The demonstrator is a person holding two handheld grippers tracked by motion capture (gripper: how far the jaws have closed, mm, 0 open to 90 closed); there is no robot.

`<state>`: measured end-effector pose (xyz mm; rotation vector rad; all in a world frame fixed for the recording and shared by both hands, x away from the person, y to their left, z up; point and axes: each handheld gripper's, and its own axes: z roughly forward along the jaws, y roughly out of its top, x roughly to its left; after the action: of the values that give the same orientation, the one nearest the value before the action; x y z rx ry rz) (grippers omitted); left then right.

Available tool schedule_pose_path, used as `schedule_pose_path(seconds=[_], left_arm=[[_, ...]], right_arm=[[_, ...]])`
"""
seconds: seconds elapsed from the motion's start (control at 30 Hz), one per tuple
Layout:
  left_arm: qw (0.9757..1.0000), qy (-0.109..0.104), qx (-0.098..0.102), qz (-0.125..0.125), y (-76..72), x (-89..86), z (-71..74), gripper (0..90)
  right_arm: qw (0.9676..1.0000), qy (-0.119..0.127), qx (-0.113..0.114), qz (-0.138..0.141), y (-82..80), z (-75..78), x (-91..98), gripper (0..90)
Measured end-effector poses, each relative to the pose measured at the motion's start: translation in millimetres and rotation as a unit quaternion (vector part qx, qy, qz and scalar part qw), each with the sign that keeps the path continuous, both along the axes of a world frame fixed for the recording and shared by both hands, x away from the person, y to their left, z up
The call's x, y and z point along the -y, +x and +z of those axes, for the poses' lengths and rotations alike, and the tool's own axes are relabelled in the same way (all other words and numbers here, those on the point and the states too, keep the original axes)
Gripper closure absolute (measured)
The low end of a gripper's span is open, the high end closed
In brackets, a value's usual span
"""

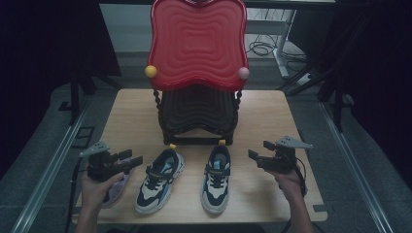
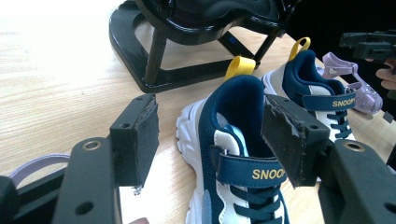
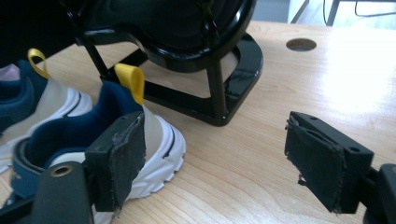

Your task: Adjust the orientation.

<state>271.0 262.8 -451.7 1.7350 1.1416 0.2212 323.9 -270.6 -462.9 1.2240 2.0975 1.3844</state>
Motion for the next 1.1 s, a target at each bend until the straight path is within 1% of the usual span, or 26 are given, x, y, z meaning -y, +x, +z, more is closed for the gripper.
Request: schedule_pose_path(seconds=[0.03, 0.07, 0.1, 0.13, 0.3, 0.33, 0.4, 0.47, 0.5, 0.53, 0.57, 0.6, 0.63, 0.67, 0.7, 0.77, 0.8, 0.83, 0.87, 0.9, 0.93, 0.97, 1.0, 1.03, 1.07, 1.1], left_arm=[[1.0000, 0.000, 0.000, 0.000, 0.0, 0.0, 0.0, 36.8], [1.0000, 0.002, -0.002, 0.000, 0.6, 0.1, -0.4, 36.8], [1.0000, 0.004, -0.003, 0.000, 0.6, 0.3, -0.8, 36.8], [0.9999, 0.010, -0.005, -0.005, -0.4, 1.6, -1.5, 36.8], [0.9999, 0.006, -0.007, -0.013, -3.1, 2.8, -2.3, 36.1], [0.9998, 0.006, -0.007, -0.016, -5.8, 2.3, -1.8, 35.9], [0.9998, 0.008, -0.006, -0.016, -7.8, 1.7, -0.8, 35.9], [0.9998, 0.008, -0.001, -0.016, -11.9, -0.1, 1.7, 35.9], [0.9999, 0.006, 0.001, -0.014, -14.6, -1.3, 3.0, 35.9], [0.9999, 0.007, 0.006, -0.009, -16.9, -1.9, 4.1, 37.2], [0.9998, 0.010, 0.019, 0.004, -22.5, -3.0, 7.2, 37.2], [0.9996, 0.010, 0.027, 0.009, -26.2, -3.8, 9.7, 38.6], [0.9992, 0.005, 0.037, 0.013, -32.2, -5.8, 14.1, 39.3], [0.9990, 0.002, 0.043, 0.014, -35.0, -7.3, 16.4, 39.9], [0.9986, -0.001, 0.048, 0.021, -39.4, -10.4, 19.8, 41.8], [0.9986, 0.000, 0.046, 0.025, -40.1, -11.0, 20.0, 43.3], [0.9987, 0.002, 0.044, 0.025, -40.2, -11.2, 19.5, 51.8], [0.9990, 0.007, 0.039, 0.022, -40.0, -10.9, 18.7, 51.8], [0.9992, 0.011, 0.034, 0.019, -39.8, -10.0, 17.4, 59.0], [0.9994, 0.016, 0.026, 0.015, -38.7, -8.0, 15.5, 62.4], [0.9994, 0.016, 0.026, 0.015, -38.7, -8.0, 15.5, 65.8], [0.9994, 0.018, 0.022, 0.017, -37.6, -6.1, 14.5, 65.8], [0.9994, 0.019, 0.020, 0.019, -37.1, -4.7, 13.9, 69.3], [0.9995, 0.019, 0.017, 0.018, -36.6, -2.9, 13.2, 76.5], [0.9995, 0.022, 0.015, 0.016, -36.3, -1.1, 12.3, 76.5], [0.9994, 0.026, 0.013, 0.018, -36.5, 0.8, 11.6, 80.7]], right_arm=[[1.0000, 0.000, 0.000, 0.000, 0.0, 0.0, 0.0, 21.7], [0.9999, -0.009, -0.006, 0.007, 1.5, -2.4, -1.4, 23.1], [0.9999, -0.011, -0.007, 0.010, 1.2, -2.7, -1.9, 24.4], [0.9998, -0.012, -0.008, 0.013, 0.5, -2.8, -2.3, 25.9], [0.9997, -0.007, -0.008, 0.024, -1.2, -3.8, -3.0, 27.2], [0.9995, 0.003, -0.010, 0.031, -0.3, -3.9, -3.8, 27.6], [0.9994, 0.005, -0.010, 0.033, 0.5, -3.2, -4.7, 28.0], [0.9989, 0.012, -0.010, 0.043, 2.5, 2.1, -9.2, 29.8], [0.9989, 0.012, -0.010, 0.043, 2.5, 2.1, -9.2, 29.8], [0.9987, 0.018, -0.008, 0.048, 2.1, 4.2, -13.2, 30.7], [0.9987, 0.018, -0.008, 0.048, 2.1, 4.2, -13.2, 30.7], [0.9984, 0.019, -0.007, 0.052, 0.7, 4.2, -16.1, 30.8], [0.9982, 0.018, -0.007, 0.056, -0.3, 3.8, -18.0, 30.8], [0.9979, 0.016, -0.007, 0.063, -1.5, 3.2, -21.1, 30.9], [0.9973, 0.012, -0.003, 0.073, -1.4, 2.7, -24.8, 31.4], [0.9970, 0.012, -0.004, 0.077, -1.2, 2.7, -25.7, 31.9], [0.9964, 0.011, -0.004, 0.084, 0.0, 1.9, -25.9, 33.0], [0.9964, 0.011, -0.004, 0.084, 0.0, 1.9, -25.9, 33.0], [0.9964, 0.018, -0.006, 0.083, 0.2, 1.3, -22.8, 34.5], [0.9966, 0.019, -0.006, 0.081, 0.2, 1.2, -21.3, 35.4], [0.9966, 0.019, -0.006, 0.081, 0.2, 1.2, -21.3, 35.4], [0.9967, 0.020, -0.005, 0.078, 0.2, 1.2, -19.4, 36.1], [0.9970, 0.023, -0.003, 0.074, 0.0, 1.5, -17.6, 36.6], [0.9973, 0.024, -0.001, 0.070, -0.6, 2.3, -16.3, 37.0], [0.9973, 0.024, -0.001, 0.070, -0.6, 2.3, -16.3, 37.0], [0.9972, 0.025, 0.001, 0.070, -1.6, 2.9, -16.3, 37.3]])
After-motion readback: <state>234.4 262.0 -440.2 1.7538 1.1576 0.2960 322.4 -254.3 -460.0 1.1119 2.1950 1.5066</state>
